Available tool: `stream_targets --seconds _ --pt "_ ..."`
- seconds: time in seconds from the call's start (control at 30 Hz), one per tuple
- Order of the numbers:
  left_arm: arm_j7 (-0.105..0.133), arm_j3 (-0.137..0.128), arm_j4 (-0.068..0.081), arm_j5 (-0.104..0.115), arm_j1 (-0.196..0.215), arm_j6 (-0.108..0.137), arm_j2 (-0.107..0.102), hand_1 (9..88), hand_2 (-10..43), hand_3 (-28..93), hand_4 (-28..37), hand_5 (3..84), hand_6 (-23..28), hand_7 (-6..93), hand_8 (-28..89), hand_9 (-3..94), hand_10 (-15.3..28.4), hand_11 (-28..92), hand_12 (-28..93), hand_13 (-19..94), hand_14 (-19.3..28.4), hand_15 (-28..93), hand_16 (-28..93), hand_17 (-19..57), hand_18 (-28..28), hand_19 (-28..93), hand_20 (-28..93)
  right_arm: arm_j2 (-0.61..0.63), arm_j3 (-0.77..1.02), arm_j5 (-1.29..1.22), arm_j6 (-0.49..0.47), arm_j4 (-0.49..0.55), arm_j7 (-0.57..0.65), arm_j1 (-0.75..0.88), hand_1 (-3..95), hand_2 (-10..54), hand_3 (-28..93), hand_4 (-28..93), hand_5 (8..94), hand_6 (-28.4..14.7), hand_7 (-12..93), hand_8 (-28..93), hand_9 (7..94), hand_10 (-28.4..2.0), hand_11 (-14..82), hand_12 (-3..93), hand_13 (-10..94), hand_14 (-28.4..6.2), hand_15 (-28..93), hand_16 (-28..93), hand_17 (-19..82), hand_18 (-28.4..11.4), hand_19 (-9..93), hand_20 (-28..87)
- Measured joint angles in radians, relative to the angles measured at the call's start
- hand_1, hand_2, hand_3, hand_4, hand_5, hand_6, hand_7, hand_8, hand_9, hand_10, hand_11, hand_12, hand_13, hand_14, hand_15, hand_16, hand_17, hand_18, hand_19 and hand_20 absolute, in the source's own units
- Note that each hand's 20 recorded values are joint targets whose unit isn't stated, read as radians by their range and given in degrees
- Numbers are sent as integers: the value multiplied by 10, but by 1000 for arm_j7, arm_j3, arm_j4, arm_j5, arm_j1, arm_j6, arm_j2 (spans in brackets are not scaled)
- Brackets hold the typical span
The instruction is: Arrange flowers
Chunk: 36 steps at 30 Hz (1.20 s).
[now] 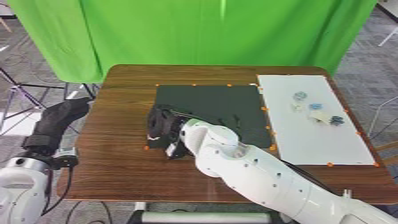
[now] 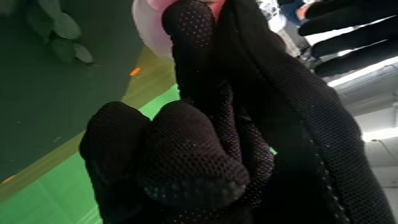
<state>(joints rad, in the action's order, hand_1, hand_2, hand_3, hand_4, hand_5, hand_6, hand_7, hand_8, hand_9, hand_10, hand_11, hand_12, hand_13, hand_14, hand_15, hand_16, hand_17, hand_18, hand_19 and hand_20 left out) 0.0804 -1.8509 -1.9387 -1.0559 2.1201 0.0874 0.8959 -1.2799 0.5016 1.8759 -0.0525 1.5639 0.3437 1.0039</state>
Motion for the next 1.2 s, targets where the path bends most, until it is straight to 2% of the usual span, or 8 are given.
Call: stream_targets --seconds 1.07,1.2 --pt "-15 7 0 -6 -2 -21 8 198 97 570 -283 411 37 136 -80 395 140 159 76 319 174 99 1 26 96 47 116 7 0 57 -9 -41 19 -11 636 -95 563 -151 737 -1 296 141 902 -95 43 346 937 11 642 265 657 -114 932 538" --pt "-17 8 0 -7 -2 -23 9 193 94 578 -283 410 37 136 -79 395 139 159 76 318 174 99 1 26 96 47 115 12 1 57 -10 -42 21 -14 600 -95 571 -132 722 -3 264 153 884 -91 43 349 937 9 637 270 655 -117 932 540"
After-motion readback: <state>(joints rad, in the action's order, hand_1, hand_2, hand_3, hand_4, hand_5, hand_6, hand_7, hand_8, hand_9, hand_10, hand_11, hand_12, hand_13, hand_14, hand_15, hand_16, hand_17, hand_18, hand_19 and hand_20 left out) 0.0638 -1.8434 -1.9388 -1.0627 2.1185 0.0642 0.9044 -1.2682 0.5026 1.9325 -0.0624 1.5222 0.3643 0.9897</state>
